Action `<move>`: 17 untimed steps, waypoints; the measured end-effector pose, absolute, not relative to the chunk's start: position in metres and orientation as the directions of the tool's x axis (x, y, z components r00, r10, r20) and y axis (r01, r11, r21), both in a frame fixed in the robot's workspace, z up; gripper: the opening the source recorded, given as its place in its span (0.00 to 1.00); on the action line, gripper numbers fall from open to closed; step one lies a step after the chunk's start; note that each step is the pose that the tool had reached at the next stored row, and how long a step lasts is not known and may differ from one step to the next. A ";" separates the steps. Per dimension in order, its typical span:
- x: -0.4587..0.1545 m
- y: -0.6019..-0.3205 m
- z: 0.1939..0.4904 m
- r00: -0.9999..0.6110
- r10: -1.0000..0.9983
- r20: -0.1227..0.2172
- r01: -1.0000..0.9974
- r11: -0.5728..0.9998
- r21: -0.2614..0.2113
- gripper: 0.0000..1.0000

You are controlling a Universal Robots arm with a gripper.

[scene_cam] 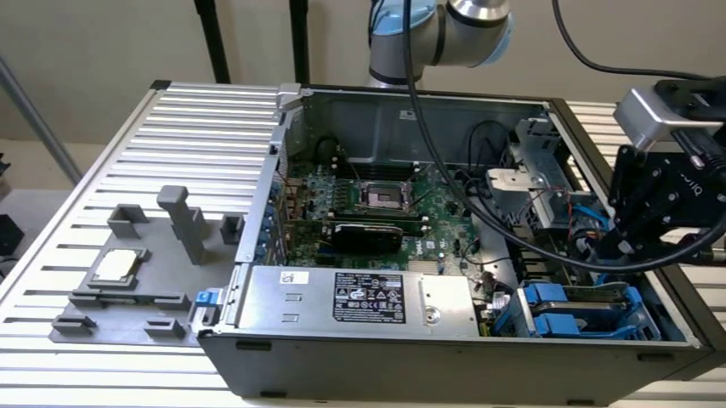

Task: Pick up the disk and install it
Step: 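Insert the first disk wire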

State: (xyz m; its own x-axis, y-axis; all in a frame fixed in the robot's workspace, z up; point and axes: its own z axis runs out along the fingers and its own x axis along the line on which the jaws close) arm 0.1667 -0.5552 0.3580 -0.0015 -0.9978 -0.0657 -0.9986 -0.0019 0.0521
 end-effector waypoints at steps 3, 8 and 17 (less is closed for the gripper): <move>0.167 -0.555 0.357 -0.002 -0.998 -0.066 -0.999 -0.002 0.054 0.13; 0.166 -0.555 0.356 -0.001 -0.998 -0.066 -0.998 -0.002 0.055 0.27; 0.140 -0.555 0.355 0.007 -0.998 -0.066 -0.998 -0.010 0.055 0.51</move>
